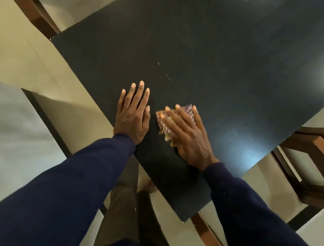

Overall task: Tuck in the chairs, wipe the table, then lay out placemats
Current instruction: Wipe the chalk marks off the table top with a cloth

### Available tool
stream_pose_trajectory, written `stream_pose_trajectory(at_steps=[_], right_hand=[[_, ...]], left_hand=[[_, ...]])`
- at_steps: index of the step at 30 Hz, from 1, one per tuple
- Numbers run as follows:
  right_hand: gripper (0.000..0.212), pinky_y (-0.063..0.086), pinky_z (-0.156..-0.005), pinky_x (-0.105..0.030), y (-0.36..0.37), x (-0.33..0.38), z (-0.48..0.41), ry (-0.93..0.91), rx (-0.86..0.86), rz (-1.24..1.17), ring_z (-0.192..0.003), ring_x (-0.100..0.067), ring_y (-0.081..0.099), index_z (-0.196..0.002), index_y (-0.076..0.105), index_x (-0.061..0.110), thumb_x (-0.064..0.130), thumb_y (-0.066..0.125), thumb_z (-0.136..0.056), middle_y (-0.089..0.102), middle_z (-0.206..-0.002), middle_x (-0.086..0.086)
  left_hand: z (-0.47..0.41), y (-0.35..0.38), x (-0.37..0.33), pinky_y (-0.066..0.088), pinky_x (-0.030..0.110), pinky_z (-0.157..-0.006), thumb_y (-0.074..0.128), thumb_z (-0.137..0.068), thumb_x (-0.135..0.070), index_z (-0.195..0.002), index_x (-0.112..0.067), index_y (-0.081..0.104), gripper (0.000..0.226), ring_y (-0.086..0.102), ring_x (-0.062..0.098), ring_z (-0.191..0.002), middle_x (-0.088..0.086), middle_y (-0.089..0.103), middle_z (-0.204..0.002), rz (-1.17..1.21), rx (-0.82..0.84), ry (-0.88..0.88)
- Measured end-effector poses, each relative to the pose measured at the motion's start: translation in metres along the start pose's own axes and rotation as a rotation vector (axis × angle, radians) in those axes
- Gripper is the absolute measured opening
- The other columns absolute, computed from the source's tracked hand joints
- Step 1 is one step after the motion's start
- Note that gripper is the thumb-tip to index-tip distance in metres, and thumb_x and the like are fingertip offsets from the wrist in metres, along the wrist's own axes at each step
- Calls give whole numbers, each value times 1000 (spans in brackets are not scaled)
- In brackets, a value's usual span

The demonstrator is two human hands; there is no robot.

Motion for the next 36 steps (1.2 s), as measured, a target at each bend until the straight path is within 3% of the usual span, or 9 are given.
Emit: stream_pose_trajectory(at_steps=[5,10,13,18,23,28,30,33,36], right_hand=[[77,13,-128,-70,-14,-30,82,22,-30,-25,-164,-34,19,-167,33,22,33,66,-98,26,-176,-7],[65,14,-129,-66,-33,-100,76,496,-225,21,-164,-31,20,-167,34,19,18,56,-105,28,-175,-6],[65,14,-129,-65,-29,-98,45,611,-262,46,-164,-28,21,-167,35,23,18,54,-105,30,-175,-3],[81,12,-128,-69,-11,-14,28,355,-186,-13,-164,-31,18,-167,35,24,27,70,-94,28,-175,-5],[79,9,-129,-70,26,75,107,81,2,-81,-166,-34,9,-169,28,26,44,63,-101,19,-178,-6],[80,18,-128,-70,22,68,193,-27,23,-40,-163,-34,21,-167,32,27,36,71,-98,28,-175,-6],[76,15,-128,-71,8,38,198,117,-28,-49,-163,-36,21,-167,32,24,41,65,-101,29,-174,-9],[63,18,-125,-74,-5,-8,173,476,-169,-31,-162,-39,21,-166,34,16,47,43,-112,29,-174,-13],[76,14,-127,-71,-1,-5,125,609,-190,21,-163,-38,18,-169,29,19,40,60,-102,25,-176,-11]], left_hand=[[-2,0,-3,16,51,-132,33,-114,-30,-163,-14,40,52,22,31,-162,9,29,-173,-18,5,36],[-2,3,-7,16,54,-132,36,-113,-32,-162,-16,41,52,23,32,-162,9,30,-173,-20,29,112],[-3,4,-11,17,56,-131,38,-113,-32,-163,-17,40,52,22,33,-162,8,30,-173,-22,40,152],[-1,2,-15,17,56,-131,39,-112,-30,-163,-18,40,52,22,32,-162,7,31,-173,-6,39,173],[-1,0,-15,17,54,-131,39,-113,-30,-161,-18,43,51,25,31,-161,6,33,-172,5,21,172],[-1,1,-16,17,55,-131,38,-113,-33,-161,-18,44,51,26,32,-161,7,34,-172,11,31,177],[-1,2,-16,16,55,-131,38,-113,-34,-161,-18,44,51,26,33,-161,8,34,-172,14,39,177],[1,3,-19,14,54,-132,36,-113,-35,-162,-17,42,53,25,33,-161,9,33,-172,17,49,187],[6,3,-25,14,52,-133,36,-113,-34,-164,-15,37,55,24,32,-161,11,30,-173,17,63,250]])
Point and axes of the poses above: each hand's wrist, its own z-axis away from the middle knuckle, its own y-axis out of the palm, x = y × z, the point moved 10 cm from there along -z, towards the middle knuckle
